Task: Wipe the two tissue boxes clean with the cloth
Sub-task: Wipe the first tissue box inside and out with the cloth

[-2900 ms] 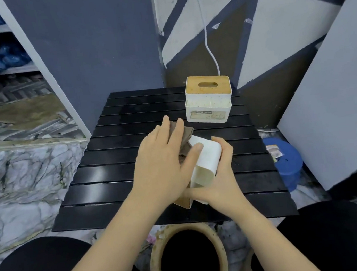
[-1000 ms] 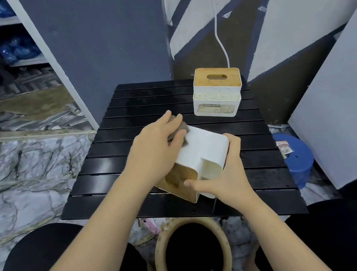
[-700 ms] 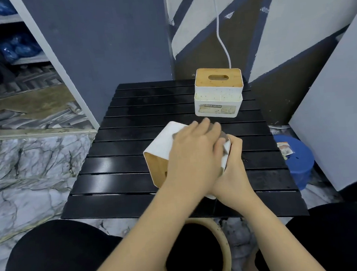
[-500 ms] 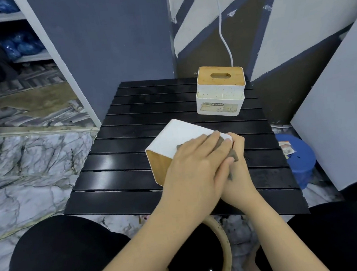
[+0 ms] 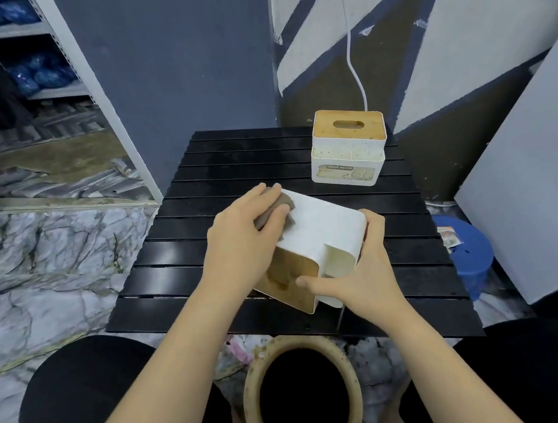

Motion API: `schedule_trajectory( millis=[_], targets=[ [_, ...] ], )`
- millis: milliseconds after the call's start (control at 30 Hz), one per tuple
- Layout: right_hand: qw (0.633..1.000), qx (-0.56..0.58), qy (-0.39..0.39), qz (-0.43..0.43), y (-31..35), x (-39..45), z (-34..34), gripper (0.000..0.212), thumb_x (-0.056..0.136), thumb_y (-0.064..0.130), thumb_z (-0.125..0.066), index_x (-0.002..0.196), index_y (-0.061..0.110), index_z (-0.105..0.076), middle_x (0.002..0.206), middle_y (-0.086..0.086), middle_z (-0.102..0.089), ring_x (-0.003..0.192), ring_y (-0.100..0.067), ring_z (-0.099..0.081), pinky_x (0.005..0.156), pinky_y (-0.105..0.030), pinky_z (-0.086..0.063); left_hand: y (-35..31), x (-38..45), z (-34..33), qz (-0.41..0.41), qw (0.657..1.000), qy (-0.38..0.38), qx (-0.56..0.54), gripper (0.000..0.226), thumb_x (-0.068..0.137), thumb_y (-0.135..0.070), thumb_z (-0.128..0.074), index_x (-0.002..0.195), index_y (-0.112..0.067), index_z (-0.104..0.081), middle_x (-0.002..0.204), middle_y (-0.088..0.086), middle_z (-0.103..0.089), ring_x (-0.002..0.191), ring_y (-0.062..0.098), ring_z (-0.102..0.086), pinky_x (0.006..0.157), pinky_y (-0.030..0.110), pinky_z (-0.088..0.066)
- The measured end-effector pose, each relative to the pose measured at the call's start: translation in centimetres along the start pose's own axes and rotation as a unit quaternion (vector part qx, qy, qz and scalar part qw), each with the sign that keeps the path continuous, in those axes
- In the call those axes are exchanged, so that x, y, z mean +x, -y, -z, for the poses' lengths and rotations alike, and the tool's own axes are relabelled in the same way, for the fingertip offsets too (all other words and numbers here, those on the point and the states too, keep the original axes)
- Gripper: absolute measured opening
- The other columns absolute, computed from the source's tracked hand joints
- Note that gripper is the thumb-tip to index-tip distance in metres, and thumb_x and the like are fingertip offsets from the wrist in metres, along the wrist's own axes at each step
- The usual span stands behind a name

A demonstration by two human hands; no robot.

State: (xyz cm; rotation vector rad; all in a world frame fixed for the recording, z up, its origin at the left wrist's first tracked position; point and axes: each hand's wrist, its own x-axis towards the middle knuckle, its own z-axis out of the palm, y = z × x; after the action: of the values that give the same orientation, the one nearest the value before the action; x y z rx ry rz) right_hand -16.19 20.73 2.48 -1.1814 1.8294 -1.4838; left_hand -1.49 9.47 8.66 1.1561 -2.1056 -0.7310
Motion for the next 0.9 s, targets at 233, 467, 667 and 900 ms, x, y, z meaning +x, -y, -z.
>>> schedule_trajectory(
  millis=[233, 467, 667, 900],
  targets=[
    [0.995, -0.075, 0.038, -0.052, 2.1, -0.2, 1.0, 0.14, 0.042, 0.062, -0.097, 0.152, 0.038, -0.015, 0.154, 0.019, -0.027, 0.146, -0.004, -0.03, 0.117, -0.04, -0.04, 1.4, 0.3, 0.3, 0.119, 0.973, -0.067, -0.186, 0.029, 0.1, -0.033, -0.062, 0.126, -0.025, -0.073, 0.115, -0.018, -0.071, 0.106, -0.007, -0.061, 0.09, 0.006, -0.048],
    [0.905, -0.399, 0.147, 0.0, 9.1, 3.2, 1.1, 0.132, 0.058, 0.087, -0.071, 0.16, 0.021, -0.019, 0.166, 0.003, -0.023, 0.156, -0.02, -0.012, 0.128, -0.053, 0.007, 2.3, 0.1, -0.2, 0.146, 0.946, -0.095, -0.272, 0.026, 0.1, -0.033, -0.062, 0.121, -0.023, -0.075, 0.111, -0.019, -0.074, 0.107, -0.006, -0.064, 0.086, 0.008, -0.048],
    [0.882, -0.432, 0.188, 0.023, 9.8, 6.6, -3.5, 0.095, 0.058, 0.062, -0.089, 0.128, 0.015, -0.044, 0.122, 0.001, -0.048, 0.121, -0.023, -0.046, 0.122, -0.059, -0.018, 3.0, -0.2, -0.1, 0.171, 0.917, -0.105, -0.344, 0.022, 0.099, -0.029, -0.065, 0.118, -0.023, -0.075, 0.097, -0.028, -0.073, 0.099, -0.015, -0.065, 0.089, 0.011, -0.051],
    [0.948, -0.304, 0.09, 0.036, 9.8, 5.3, -2.6, 0.098, 0.055, 0.043, -0.095, 0.129, 0.018, -0.037, 0.121, 0.007, -0.037, 0.117, -0.014, -0.035, 0.122, -0.057, -0.021, 0.4, 0.8, 1.9, 0.026, 0.943, -0.078, -0.324, 0.027, 0.099, -0.02, -0.065, 0.125, -0.02, -0.073, 0.116, -0.02, -0.073, 0.112, -0.007, -0.064, 0.095, 0.012, -0.05]
  ],
)
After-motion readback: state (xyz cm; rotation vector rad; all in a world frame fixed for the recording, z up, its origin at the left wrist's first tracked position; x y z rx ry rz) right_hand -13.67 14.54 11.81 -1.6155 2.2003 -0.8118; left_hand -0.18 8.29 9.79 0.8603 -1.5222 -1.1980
